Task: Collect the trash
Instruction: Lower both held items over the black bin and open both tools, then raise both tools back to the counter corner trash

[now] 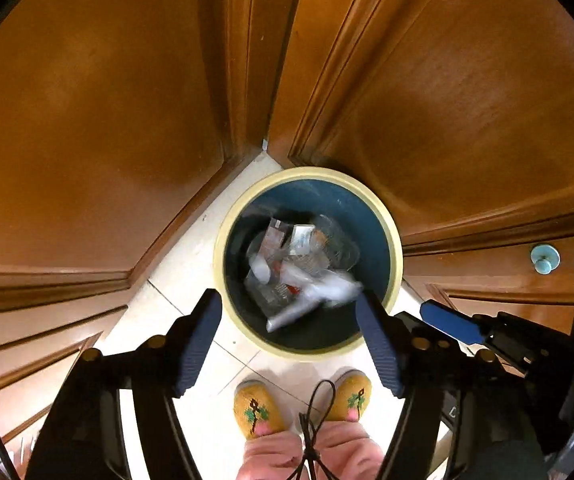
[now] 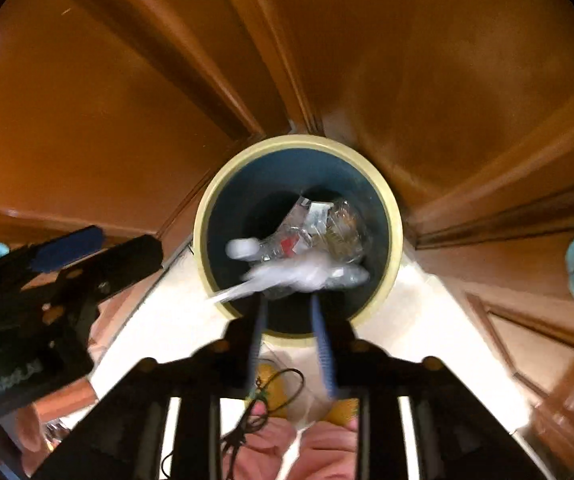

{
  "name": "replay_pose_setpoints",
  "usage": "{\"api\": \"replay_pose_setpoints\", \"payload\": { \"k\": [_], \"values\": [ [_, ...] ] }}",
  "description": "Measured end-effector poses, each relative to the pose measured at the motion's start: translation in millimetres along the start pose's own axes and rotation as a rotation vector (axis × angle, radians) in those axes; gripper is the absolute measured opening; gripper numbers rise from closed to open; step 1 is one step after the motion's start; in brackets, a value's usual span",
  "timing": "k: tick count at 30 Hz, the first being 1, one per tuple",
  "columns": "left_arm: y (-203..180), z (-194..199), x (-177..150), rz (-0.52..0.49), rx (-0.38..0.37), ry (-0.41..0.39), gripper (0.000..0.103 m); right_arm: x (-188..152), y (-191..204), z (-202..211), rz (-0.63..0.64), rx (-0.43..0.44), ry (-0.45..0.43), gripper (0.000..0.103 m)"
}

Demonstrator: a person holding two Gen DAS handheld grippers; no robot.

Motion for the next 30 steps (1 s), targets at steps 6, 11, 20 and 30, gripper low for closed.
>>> {"api": "replay_pose_setpoints", "payload": {
  "k": [6,11,20,30],
  "values": [
    [-1.9,10.4,0.7,0.016,0.002,0.011,0.068,-10.1,4.8,14.4,0.017,-0.013,0.007,0.028],
    [-3.1,40.6,3.5,0.030,-0.020,0.001,0.068,-19.9,8.8,48.4,0.020,-0.005,0.004,0.028],
    [-27.9,157.9,10.4,-0.035,-0.059,-0.104,0.068,-25.3,21.4,156.5,-0.031,0.011,-0.042,0.028],
    [-78.4,318.2,21.9,-0.233,-0.103,-0.253,0.074,0.1,34.8,315.1,-0.021,-0.020,-0.222,0.028]
  ]
}}
Point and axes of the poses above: each gripper's, at about its wrist camera, not at the fingertips, and z roughly against the way its jaws point, y to its left, x to its top, the point moved 8 cm from there along -z, roughly the way its jaws point, and after that the axes turned 11 degrees about z, right-handed, at the moved point
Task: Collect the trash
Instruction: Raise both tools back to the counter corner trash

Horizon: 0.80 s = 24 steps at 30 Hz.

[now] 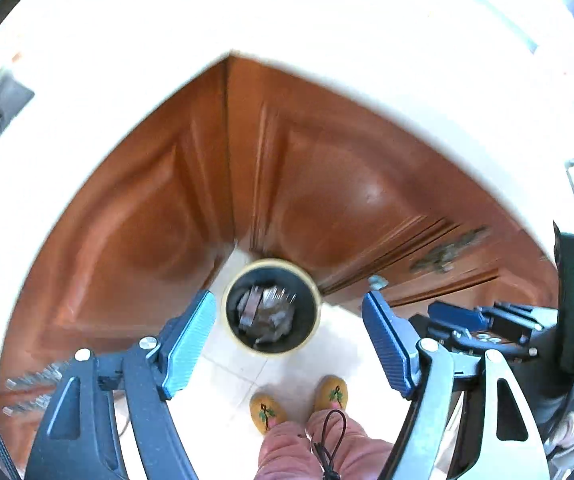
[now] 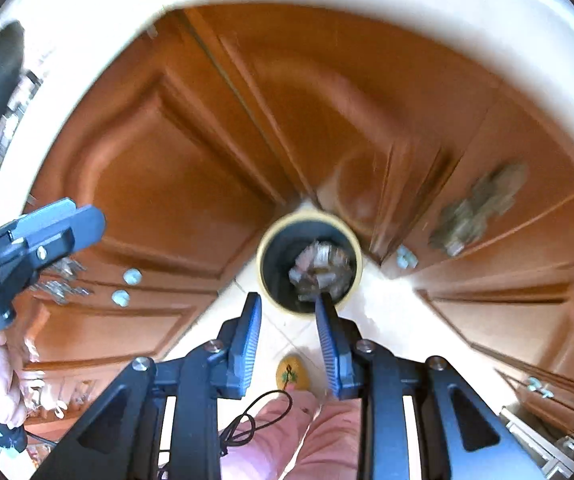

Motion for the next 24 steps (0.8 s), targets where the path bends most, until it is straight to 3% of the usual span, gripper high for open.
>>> {"api": "replay_pose_setpoints", "payload": {
  "k": [11,21,24],
  "values": [
    [-54.3,119.3,76.2,-0.205,-0.017,-0.209,0.075,56.2,-10.8,143.3,-0.057,-0.100,-0.240,0.028],
    [-114.8,230.9,153.2,-0.320,-0.059,-0.428,0.086,94.9,-54.0,266.5,-0.195,-0.186,-0.434,0.028],
    [-138.2,248.1,171.1,-0.351,-0.048,-0.469,0.089,104.6,-71.1,302.9,-0.232,-0.231,-0.504,0.029]
  ]
}}
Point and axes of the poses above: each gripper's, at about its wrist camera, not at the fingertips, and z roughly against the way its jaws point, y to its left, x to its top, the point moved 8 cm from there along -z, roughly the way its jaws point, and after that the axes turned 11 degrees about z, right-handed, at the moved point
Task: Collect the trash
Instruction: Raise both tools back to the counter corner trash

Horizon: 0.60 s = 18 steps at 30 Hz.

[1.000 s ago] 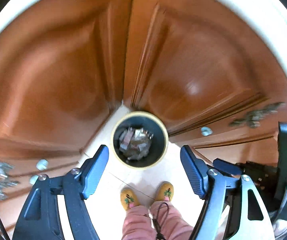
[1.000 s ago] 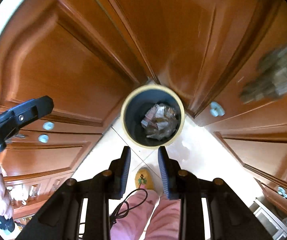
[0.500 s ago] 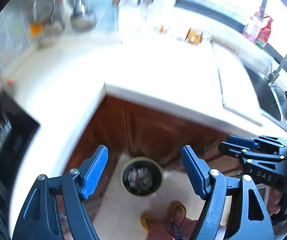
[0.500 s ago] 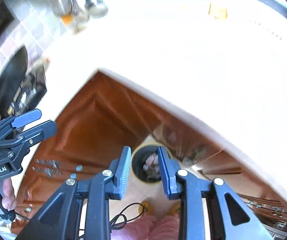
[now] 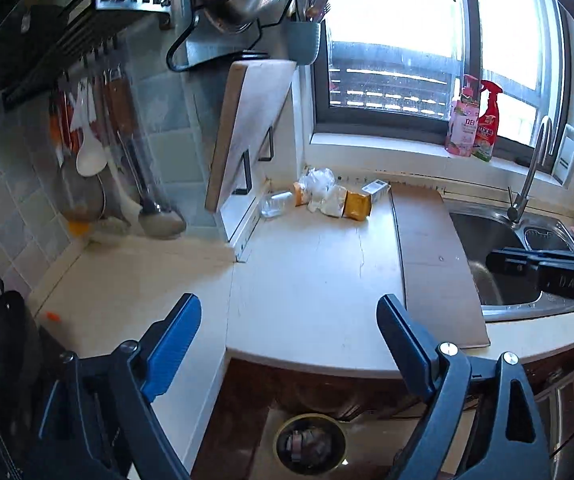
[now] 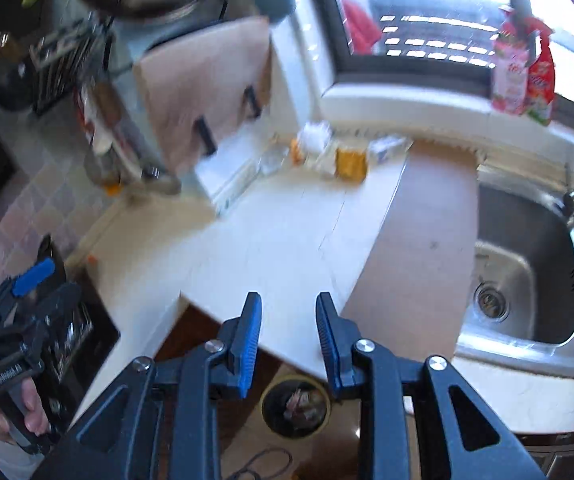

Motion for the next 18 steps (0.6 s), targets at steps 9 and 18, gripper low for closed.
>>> {"api": "replay_pose_setpoints", "payload": {
  "k": [9,18],
  "values": [
    [-59.0,-32.9,64.5,-0.073,0.039,-0.042,0.094,75.3,-75.5,6.5,-0.090,-0.072,-0.107,0.060],
    [-104.8,-159.8,118.2,-0.006,0.081,0.128,0.094,122.9,-159.8,-103.3,-0.251,0.022,-0.007,0.060]
  ]
}}
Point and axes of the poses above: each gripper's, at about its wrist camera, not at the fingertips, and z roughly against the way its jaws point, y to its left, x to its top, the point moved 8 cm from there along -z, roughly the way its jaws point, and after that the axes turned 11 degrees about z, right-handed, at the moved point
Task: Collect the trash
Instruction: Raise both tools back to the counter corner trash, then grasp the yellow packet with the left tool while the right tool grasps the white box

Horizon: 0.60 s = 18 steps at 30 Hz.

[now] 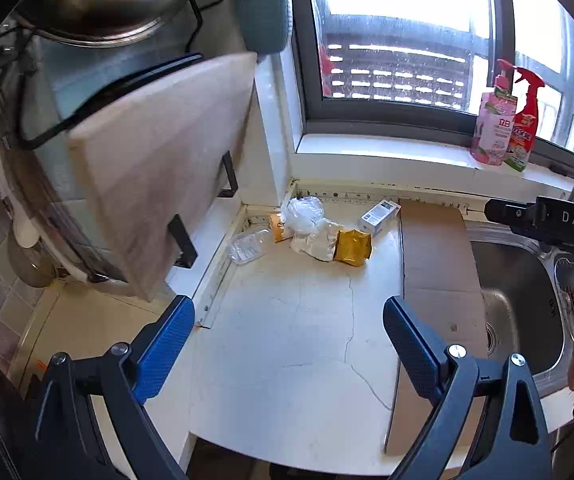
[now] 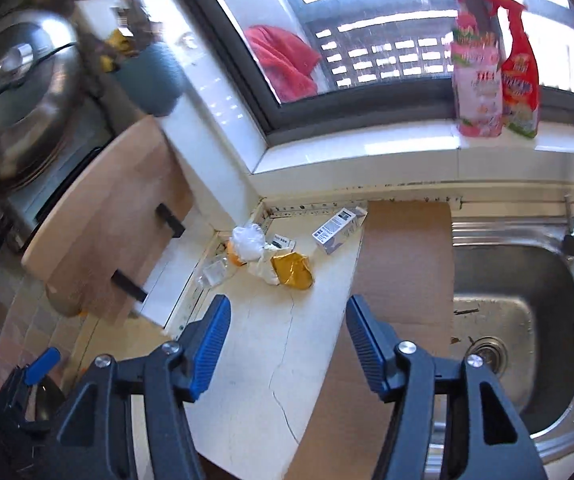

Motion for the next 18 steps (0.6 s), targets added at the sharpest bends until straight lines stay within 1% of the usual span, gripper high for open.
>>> {"api": "replay_pose_setpoints", "payload": {
  "k": [4,6,9,13,18],
  "values": [
    [-24.5,-67.5,25.5,0.045,-0.021,0.100,0.094,21.2,-31.5,-65.9,-0.056,0.030,0.075,0.060],
    [-37.7,-104.5,35.1,0.085,-0.047,0.147,0.094,30.6,-42.3,-96.0,-0.066,0.032,0.104,0.060],
    [-49.6,-147.5,43.8,0.140,-0.069,0.178,0.094,41.9,-56.2,-142.0,-0.086,0.033,0.146,0.060],
    [-51.0,-206.7,46.1,0.241,-0.057,0.217,0.094,50.4,-73.1,-202.5,-0.085,-0.015,0.194,0.060],
    [-40.8,-248.1,39.7,0.374,-0.057,0.256,0.093,50.1,-79.1,-260.7,-0.096,-0.043,0.242,0.060]
  ]
}}
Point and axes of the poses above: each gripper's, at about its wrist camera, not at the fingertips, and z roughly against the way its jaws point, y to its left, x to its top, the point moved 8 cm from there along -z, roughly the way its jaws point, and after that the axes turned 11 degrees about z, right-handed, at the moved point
